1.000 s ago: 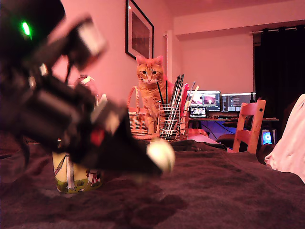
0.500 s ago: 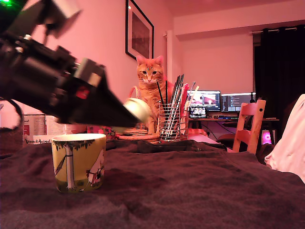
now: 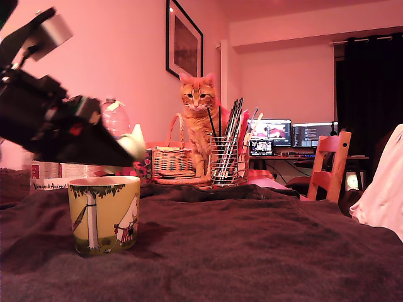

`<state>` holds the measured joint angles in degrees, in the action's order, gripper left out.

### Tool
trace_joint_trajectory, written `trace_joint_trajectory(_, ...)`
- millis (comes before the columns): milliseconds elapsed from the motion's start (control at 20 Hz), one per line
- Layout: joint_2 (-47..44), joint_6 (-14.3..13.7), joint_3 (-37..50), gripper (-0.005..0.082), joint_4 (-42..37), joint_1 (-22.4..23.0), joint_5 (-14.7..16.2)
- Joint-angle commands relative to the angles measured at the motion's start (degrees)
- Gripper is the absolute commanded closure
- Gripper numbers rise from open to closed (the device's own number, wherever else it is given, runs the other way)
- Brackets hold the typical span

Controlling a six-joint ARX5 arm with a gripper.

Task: Pick up the coffee capsules on the table and drop them inside the coffee cup

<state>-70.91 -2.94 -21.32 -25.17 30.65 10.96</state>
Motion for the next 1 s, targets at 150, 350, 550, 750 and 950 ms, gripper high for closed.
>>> trace_joint_trajectory(150, 0.9, -0.3, 0.2, 0.0680, 1.1, -4.3, 0.2)
trace_joint_trajectory(350, 0.9, 0.0, -0.3, 0.0680, 2.2, -5.6, 1.0)
trace_joint_trajectory(550, 0.9, 0.1, -4.2, 0.0680, 9.2, -5.6, 1.0)
trace_joint_trajectory(750, 0.8, 0.2, -9.3, 0.0680, 17.6, -5.6, 1.0)
trace_joint_trajectory(950, -1.4, 1.5, -13.6, 0.0679, 24.3, -5.6, 1.0)
